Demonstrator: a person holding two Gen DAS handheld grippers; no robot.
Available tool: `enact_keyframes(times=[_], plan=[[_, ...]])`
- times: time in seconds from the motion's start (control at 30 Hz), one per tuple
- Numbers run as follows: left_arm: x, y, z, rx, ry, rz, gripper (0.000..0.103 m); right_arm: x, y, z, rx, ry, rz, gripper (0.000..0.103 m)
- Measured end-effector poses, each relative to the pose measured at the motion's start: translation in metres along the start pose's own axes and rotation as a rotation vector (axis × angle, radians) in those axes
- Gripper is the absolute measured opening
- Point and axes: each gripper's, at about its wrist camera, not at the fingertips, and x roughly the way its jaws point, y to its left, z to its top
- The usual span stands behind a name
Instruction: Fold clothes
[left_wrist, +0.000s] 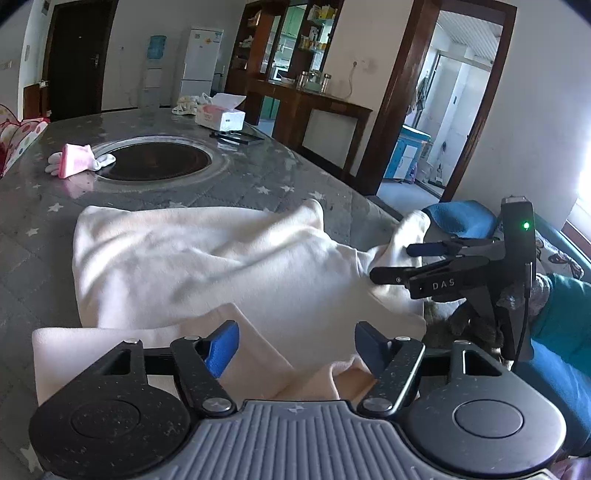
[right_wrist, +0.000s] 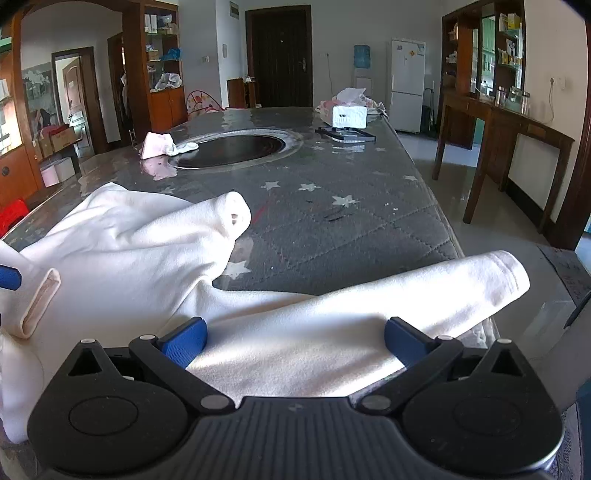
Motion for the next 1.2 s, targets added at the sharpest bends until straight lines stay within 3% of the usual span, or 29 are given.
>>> enact_keyframes(times=[0.47, 0.53, 0.8, 1.03, 1.2], plan=[[-0.007, 0.015, 0.017, -0.043, -0.023, 0.056, 0.080, 0.001, 0.006, 0.004, 0.023, 0.003, -0.019, 0.101], [-0.012, 0.024, 0.024, -0.053, -0.039, 0.084, 0.082, -0.001, 0.008, 0.007, 0.018, 0.000, 0.008, 0.095], [-0.023, 0.074, 0.061, -0.125, -0.078, 0.234, 0.082, -0.006, 0.009, 0.047, 0.045, 0.004, 0.130, 0.095], [-0.012, 0.118, 0.089, -0.213, -0.057, 0.300, 0.082, 0.022, 0.011, 0.084, 0.091, 0.079, 0.251, 0.095], [0.007, 0.141, 0.101, -0.243, -0.044, 0.307, 0.082, 0.051, 0.011, 0.095, 0.157, 0.136, 0.327, 0.092]])
